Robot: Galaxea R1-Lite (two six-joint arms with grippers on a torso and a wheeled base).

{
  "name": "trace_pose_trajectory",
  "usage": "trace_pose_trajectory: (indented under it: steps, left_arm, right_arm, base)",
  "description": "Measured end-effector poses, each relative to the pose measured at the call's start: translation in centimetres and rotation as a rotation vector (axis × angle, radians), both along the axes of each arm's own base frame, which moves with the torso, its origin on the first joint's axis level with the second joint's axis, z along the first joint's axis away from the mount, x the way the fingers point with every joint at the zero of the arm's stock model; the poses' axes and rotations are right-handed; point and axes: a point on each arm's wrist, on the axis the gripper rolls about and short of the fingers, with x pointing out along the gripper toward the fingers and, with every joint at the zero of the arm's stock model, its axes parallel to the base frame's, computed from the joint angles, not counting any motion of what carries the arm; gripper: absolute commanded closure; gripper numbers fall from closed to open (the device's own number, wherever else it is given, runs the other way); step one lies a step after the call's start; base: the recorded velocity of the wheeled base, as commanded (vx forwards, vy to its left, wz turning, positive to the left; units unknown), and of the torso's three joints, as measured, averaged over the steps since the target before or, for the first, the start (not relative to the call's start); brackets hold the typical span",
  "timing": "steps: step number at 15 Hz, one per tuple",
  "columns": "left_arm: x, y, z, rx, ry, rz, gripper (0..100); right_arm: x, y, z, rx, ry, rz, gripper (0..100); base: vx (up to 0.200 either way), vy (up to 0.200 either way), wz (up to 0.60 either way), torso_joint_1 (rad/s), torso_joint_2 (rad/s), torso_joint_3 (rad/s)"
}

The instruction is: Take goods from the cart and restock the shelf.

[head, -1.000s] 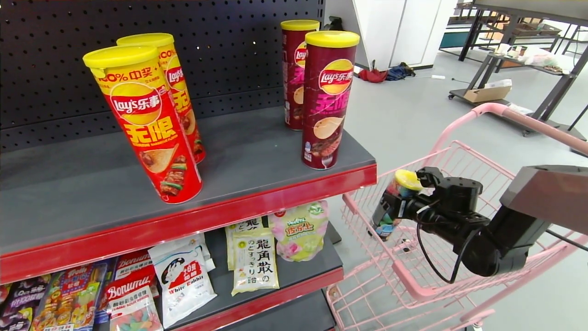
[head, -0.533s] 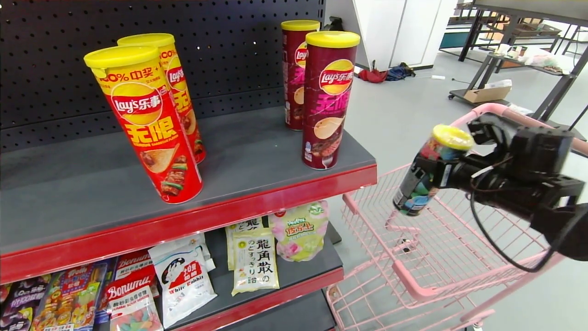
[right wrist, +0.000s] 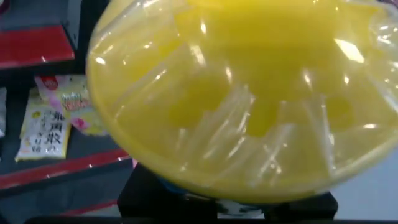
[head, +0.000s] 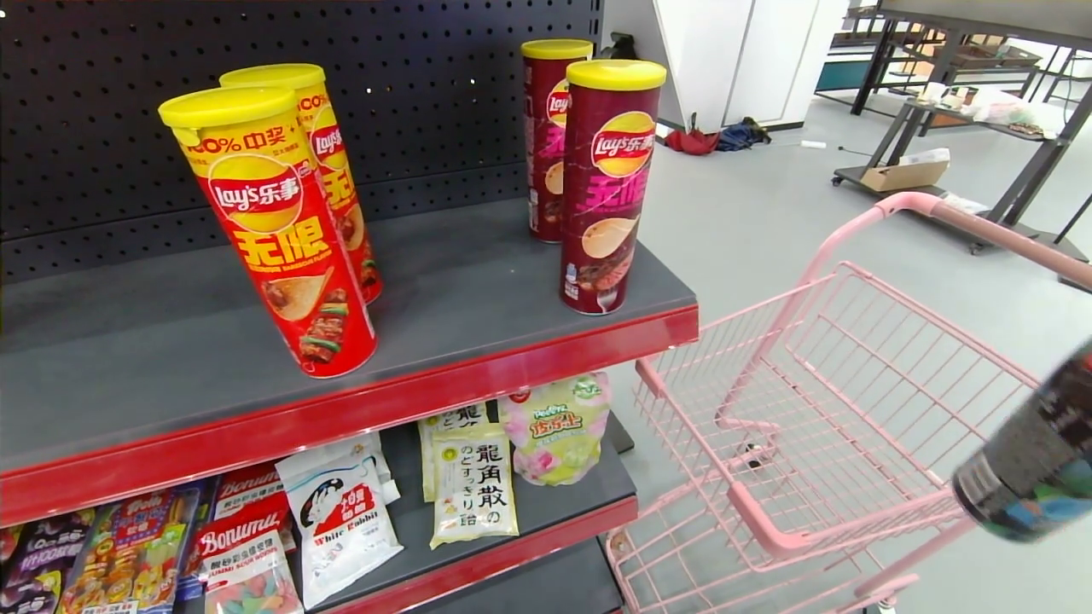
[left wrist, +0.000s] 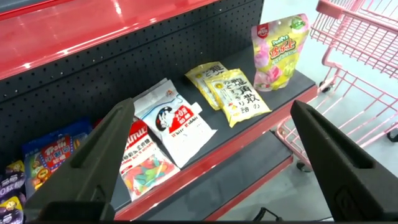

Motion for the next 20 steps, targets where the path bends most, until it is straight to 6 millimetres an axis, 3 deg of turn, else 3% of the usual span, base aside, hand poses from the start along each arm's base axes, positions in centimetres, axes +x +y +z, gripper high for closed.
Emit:
trace_pose_trajectory:
  steps: [2, 5, 10, 20]
  left_arm:
    - [0.0, 0.0, 0.1, 0.001, 0.003, 0.000, 0]
    - [0.1, 0.0, 0.0, 0.003, 0.005, 0.003, 0]
    - [0.1, 0.0, 0.0, 0.003, 0.006, 0.006, 0]
    - [0.1, 0.0, 0.0, 0.004, 0.007, 0.008, 0]
  right_arm:
    - [-5.0, -0.7, -2.1, -0.041, 0.028, -0.018, 100]
    - [-8.5, -1.2, -4.5, -0.080, 0.007, -0.070, 100]
    - [-9.6, -1.3, -4.9, -0.079, -0.046, -0.063, 100]
    - [-9.2, -1.3, -4.7, -0.081, -0.036, -0.063, 100]
  base:
    - [0.000, 0.000, 0.00, 0.000, 0.00, 0.000]
    - [0.000, 0.000, 0.00, 0.000, 0.00, 0.000]
    - [0.000, 0.000, 0.00, 0.139, -0.40, -0.254]
    - [0.000, 0.000, 0.00, 0.187, -0.47, -0.285]
